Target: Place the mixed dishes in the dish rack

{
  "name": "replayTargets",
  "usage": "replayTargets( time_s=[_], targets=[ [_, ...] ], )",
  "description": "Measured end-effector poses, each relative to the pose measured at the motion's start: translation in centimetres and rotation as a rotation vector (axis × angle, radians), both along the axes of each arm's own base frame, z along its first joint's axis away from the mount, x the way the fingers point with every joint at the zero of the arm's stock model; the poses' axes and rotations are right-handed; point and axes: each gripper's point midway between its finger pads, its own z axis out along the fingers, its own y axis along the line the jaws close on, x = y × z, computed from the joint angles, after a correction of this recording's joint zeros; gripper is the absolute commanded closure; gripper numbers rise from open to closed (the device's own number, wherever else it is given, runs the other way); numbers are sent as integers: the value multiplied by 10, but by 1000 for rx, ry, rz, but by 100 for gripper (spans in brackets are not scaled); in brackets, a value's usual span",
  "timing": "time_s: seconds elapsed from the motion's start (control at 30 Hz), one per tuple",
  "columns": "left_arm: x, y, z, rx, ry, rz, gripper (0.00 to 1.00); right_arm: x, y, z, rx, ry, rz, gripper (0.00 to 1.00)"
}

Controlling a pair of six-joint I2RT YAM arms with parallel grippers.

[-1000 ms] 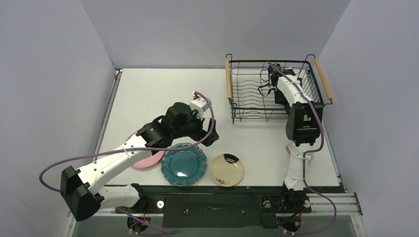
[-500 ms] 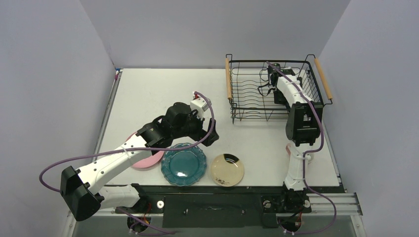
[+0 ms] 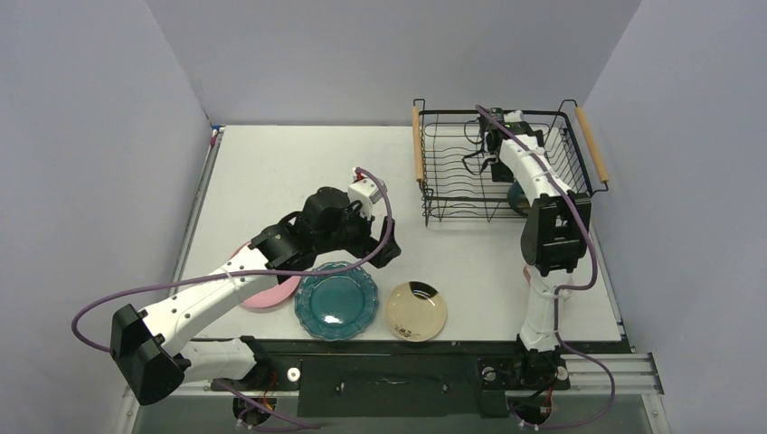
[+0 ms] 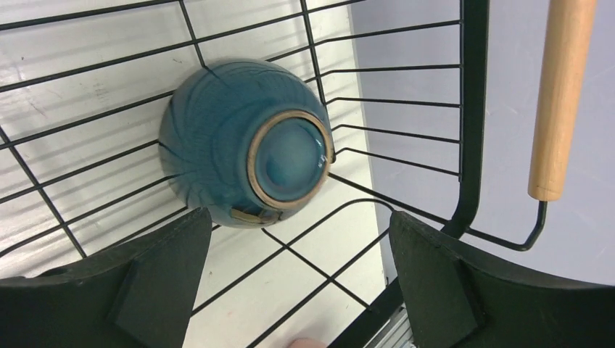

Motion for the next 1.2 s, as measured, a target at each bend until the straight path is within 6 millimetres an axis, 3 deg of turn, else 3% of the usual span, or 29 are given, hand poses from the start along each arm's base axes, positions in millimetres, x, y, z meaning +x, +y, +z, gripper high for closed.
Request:
replayTargets(
  time_s=[0.17, 0.27, 0.4, 0.57, 0.73, 0.9, 1.2],
  targets=[
    [1, 1, 0, -2, 2, 0, 4, -1, 6, 4, 43, -15, 19, 20],
    [1, 1, 0, -4, 4, 0, 4, -1, 15, -1, 128, -17, 42, 38],
    [0, 1, 0, -7, 7, -5, 4, 0, 31, -18, 291, -19, 66, 52],
    [-1, 0, 1, -11, 11, -14, 4, -1, 55, -37, 487, -10, 103, 56],
    [-2, -1, 0, -12, 13, -16, 4, 5, 73, -39, 585, -37, 121, 51],
    [-2, -1, 1, -13, 15, -22, 4, 14, 71, -50, 593, -49, 92, 50],
    [-5, -3, 0, -17, 21, -36, 4, 10, 27, -71, 510, -61, -37, 49]
  ],
)
